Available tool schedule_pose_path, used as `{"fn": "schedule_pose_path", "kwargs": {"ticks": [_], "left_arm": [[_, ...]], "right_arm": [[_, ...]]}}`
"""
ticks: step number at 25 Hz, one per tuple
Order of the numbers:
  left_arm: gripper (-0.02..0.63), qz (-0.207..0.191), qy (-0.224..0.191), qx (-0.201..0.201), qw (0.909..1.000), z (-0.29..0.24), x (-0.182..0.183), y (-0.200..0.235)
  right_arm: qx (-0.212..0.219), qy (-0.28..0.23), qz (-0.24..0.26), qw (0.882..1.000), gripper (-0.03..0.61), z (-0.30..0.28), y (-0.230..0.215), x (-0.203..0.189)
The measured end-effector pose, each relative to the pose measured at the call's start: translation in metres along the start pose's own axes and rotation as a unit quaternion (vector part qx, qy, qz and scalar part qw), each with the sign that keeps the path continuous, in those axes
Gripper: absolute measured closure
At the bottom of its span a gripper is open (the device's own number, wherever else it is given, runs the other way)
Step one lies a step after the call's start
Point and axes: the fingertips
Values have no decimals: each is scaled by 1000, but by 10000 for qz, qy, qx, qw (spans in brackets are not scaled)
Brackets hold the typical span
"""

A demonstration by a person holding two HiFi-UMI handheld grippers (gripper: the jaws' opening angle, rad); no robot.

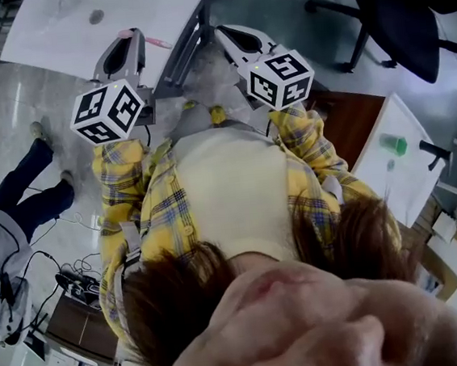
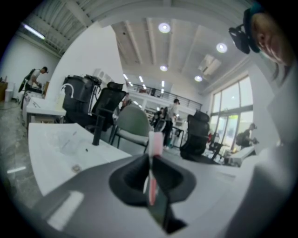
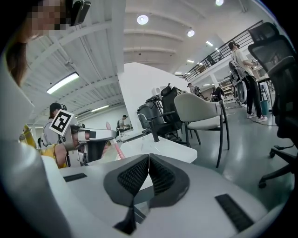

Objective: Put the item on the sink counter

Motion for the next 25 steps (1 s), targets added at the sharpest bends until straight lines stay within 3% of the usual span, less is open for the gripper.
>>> {"fn": "schedule_pose_path", "kwargs": {"ticks": [7, 16, 25], "left_arm": [[591, 1, -128, -152, 9998, -32, 22, 8], [591, 426, -93, -450, 9980, -85, 33, 31], [591, 820, 50, -444, 9956, -131, 31, 68]], "right_arm": [[-205, -19, -91, 9997, 565, -5, -20, 7], [-321, 114, -116, 9994, 564, -34, -35, 16], [-406, 320, -156, 9985, 564, -65, -42, 19]]}}
Point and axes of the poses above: the fingertips, and each gripper's own axes: z backward along the fingers, y to its left, x out of its top, and after that the axes turned 1 degree about y, right-handed
